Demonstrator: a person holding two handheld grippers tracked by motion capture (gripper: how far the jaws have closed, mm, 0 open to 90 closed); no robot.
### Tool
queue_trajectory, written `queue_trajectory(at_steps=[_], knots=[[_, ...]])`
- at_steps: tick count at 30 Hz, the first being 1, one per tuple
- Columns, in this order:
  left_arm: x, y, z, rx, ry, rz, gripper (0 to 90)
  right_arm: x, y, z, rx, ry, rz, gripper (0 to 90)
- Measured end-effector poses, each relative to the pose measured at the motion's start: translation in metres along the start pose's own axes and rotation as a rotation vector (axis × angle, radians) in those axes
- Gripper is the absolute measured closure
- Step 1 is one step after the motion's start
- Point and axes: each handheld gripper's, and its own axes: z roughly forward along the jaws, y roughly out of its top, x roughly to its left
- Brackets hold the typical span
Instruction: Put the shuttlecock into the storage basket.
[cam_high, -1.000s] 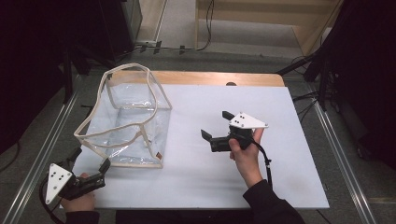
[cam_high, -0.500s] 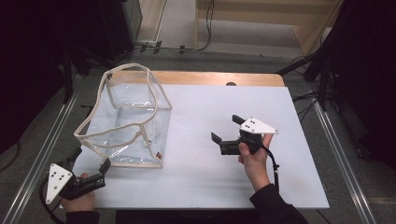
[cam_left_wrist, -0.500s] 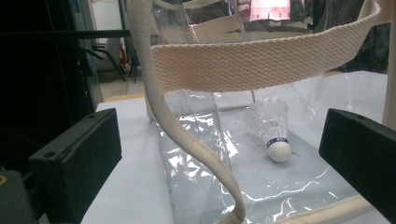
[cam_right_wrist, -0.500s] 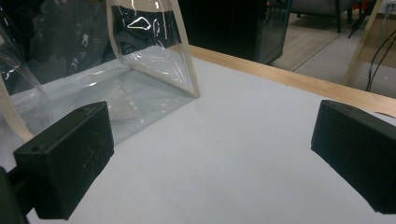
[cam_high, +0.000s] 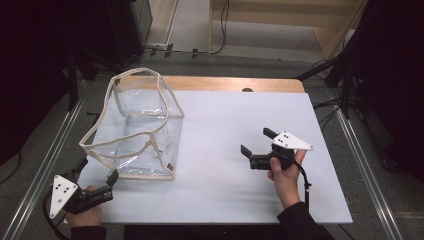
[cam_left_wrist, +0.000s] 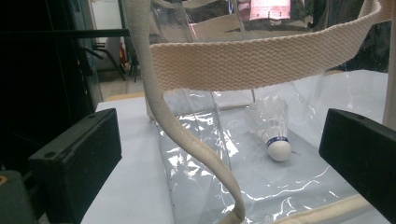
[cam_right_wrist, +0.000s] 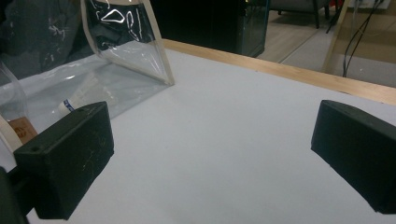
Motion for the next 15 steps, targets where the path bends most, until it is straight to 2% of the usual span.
queue_trajectory(at_steps=[15], knots=[[-0.001,0.000,0.000,0.004,-0.001,0.005,0.0,-0.022,-0.024,-0.027,0.013,-0.054,0.025,0.0]])
